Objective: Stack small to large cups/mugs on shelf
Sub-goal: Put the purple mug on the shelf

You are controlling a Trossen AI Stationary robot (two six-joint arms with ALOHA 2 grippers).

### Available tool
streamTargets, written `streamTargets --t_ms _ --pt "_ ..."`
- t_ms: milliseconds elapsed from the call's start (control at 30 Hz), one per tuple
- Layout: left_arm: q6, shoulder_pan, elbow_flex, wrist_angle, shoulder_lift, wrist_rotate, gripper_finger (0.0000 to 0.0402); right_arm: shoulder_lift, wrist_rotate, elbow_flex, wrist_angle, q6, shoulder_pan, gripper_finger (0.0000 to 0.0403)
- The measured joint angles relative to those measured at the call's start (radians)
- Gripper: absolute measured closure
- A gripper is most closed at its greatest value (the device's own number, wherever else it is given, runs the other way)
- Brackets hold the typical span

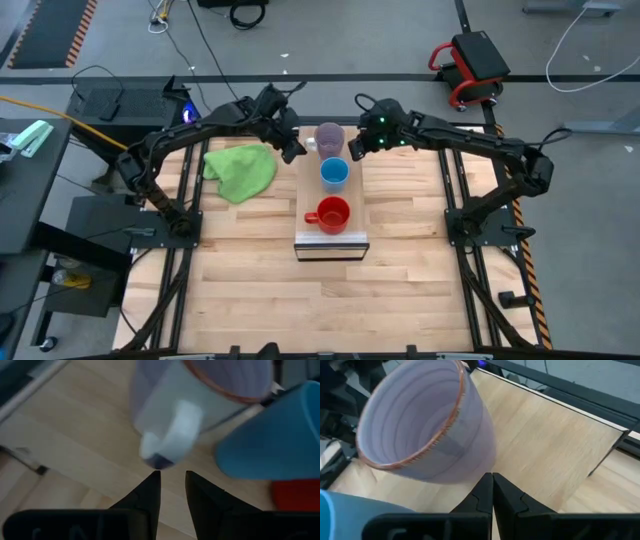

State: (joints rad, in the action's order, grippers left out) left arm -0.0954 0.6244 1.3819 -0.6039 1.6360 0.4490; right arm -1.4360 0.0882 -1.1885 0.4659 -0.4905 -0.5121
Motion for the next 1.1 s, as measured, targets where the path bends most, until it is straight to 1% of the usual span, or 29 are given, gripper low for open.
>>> streamTargets --t_ms 100,300,833,1100 --pt "-0.004 0.003 0.000 0.000 0.000 -0.035 0.0307 -0.001 -0.005 0.000 -0.002 -0.001 0.002 0.0391" --pt "-0.007 0.020 0.000 -0.012 0.000 -0.057 0.0308 -0.001 -0.007 0.000 0.006 0.000 0.001 0.0391" --pt "-0.050 0.000 0.000 0.049 0.001 -0.060 0.0308 -0.001 -0.009 0.000 0.003 0.014 -0.003 0.0390" --pt "-0.052 0.007 0.000 0.049 0.001 -0.060 0.0312 -0.001 -0.008 0.000 0.003 0.012 -0.002 0.0391"
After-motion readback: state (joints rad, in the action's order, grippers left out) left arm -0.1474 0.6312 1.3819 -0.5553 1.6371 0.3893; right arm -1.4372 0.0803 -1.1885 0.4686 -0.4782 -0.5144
